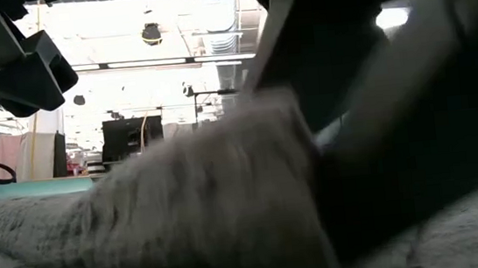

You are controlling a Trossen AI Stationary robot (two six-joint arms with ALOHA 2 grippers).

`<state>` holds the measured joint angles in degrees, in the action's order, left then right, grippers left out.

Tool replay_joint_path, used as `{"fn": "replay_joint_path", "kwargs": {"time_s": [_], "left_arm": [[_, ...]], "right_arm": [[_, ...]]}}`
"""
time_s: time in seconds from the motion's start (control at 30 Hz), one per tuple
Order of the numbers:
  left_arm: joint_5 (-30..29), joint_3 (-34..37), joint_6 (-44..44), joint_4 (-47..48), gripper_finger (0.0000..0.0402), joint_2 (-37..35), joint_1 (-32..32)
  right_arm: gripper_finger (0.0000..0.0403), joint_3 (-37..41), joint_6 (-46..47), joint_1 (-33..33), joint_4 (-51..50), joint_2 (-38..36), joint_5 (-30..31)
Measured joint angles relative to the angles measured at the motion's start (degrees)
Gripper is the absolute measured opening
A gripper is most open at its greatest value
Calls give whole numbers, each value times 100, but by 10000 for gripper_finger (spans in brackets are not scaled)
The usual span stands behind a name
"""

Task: Roll towel into tight, uniform cylinder
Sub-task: Roll the gray towel

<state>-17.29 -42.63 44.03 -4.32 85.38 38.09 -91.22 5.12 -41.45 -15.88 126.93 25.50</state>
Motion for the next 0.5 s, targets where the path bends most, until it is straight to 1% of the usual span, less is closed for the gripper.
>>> {"fn": "replay_joint_path", "kwargs": {"time_s": [0.1, 0.3, 0.37, 0.5], "left_arm": [[0, 0, 0, 7, 167, 0, 0], [1, 0, -2, 9, 167, 0, 0], [-1, 0, -2, 9, 167, 0, 0], [-1, 0, -2, 9, 167, 0, 0]], "right_arm": [[149, 0, 26, -17, 11, -21, 155], [25, -169, 42, -106, -49, -33, 179], [15, -291, -47, -161, -101, -33, 191], [27, -659, -201, -281, -420, -46, 199]]}}
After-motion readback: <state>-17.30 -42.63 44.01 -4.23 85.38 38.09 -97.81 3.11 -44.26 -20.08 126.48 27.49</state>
